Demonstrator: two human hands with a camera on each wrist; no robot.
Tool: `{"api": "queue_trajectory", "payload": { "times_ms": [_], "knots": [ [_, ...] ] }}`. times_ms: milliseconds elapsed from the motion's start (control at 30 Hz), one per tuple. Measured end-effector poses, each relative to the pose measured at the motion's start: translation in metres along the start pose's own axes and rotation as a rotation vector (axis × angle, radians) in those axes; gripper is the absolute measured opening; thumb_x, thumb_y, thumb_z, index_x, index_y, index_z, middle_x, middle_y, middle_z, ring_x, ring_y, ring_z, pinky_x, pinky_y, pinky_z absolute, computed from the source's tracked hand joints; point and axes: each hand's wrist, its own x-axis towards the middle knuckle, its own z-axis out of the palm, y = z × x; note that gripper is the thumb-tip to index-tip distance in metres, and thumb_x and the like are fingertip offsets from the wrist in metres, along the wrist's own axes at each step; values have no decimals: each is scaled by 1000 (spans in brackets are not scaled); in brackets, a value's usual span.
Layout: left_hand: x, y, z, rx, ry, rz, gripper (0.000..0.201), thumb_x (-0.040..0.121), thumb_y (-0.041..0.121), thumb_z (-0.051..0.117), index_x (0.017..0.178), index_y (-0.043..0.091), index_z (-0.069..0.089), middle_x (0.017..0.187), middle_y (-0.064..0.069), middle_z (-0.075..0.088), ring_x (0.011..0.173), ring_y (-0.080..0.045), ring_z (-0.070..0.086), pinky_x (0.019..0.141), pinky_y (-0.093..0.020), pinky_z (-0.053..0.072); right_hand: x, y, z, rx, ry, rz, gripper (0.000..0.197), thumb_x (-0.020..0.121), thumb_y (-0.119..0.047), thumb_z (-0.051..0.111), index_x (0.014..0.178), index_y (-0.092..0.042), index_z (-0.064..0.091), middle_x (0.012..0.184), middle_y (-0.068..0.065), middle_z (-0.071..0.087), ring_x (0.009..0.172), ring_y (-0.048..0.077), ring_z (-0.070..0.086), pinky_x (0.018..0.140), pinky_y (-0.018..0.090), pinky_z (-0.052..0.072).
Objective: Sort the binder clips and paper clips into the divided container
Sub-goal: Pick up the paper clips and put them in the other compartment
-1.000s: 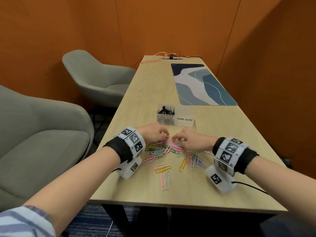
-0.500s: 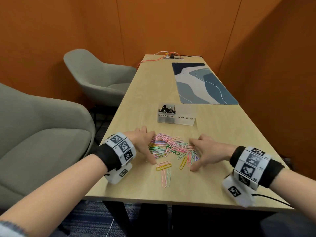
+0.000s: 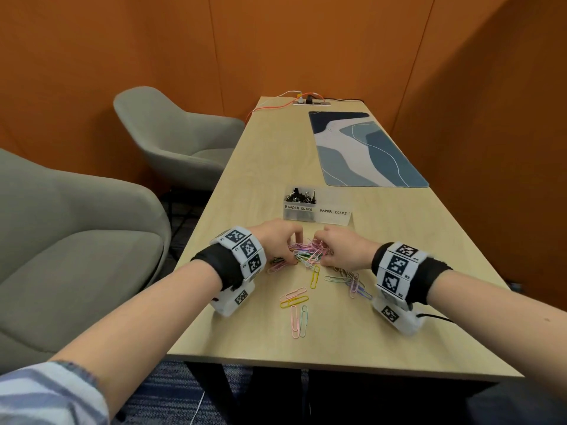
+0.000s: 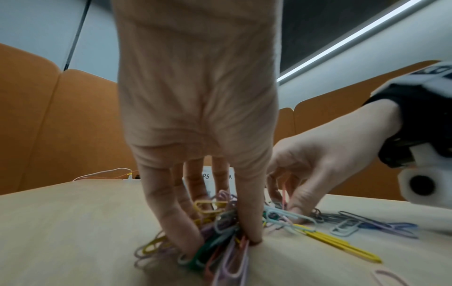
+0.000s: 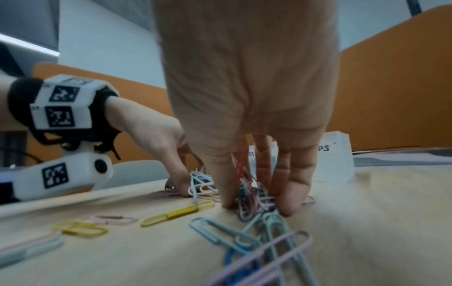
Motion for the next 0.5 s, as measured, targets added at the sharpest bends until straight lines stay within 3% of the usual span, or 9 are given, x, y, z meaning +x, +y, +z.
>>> {"api": "queue_trajectory", "payload": {
  "times_ms": [133, 233, 333, 400, 500],
  "knots": [
    [2, 2, -2, 32, 28, 18, 45, 80, 28, 72, 119, 11, 57, 104, -8, 62, 90, -23, 55, 73, -26, 40, 1, 2, 2, -14, 62, -16, 20, 87, -15, 52, 104, -6, 57, 108, 16, 58, 101, 32, 55, 81, 34, 40],
    [3, 0, -6, -13, 39, 15, 33, 81, 26, 71, 109, 9, 65, 74, 3, 58, 68, -21, 59, 63, -28, 48, 1, 8, -4, 41, 83, -16, 7, 85, -15, 59, 87, -8, 59, 94, 14, 64, 86, 28, 56, 70, 30, 38],
    [3, -5, -13, -79, 45, 26, 22, 83, 24, 71, 98, 7, 69, 74, -4, 67, 58, -20, 63, 46, -15, 46, -1, 19, -13, 218, 63, 44, 19, 83, -13, 66, 69, -14, 53, 66, -1, 56, 60, 12, 50, 51, 15, 37],
    [2, -8, -17, -131, 43, 38, 13, 84, 20, 69, 89, 9, 70, 74, -9, 69, 50, -13, 62, 41, -10, 43, -1, 27, -19, 405, 36, 86, 22, 81, -7, 68, 65, -15, 56, 60, -3, 57, 48, 5, 54, 44, 7, 41],
    [1, -10, -25, -224, 51, 44, 10, 86, 13, 68, 86, 4, 70, 66, -6, 64, 46, -8, 60, 45, -13, 49, -2, 38, -24, 601, 54, 148, 15, 80, 0, 68, 71, -11, 62, 62, 2, 61, 44, 2, 58, 46, 11, 48]
  ]
}}
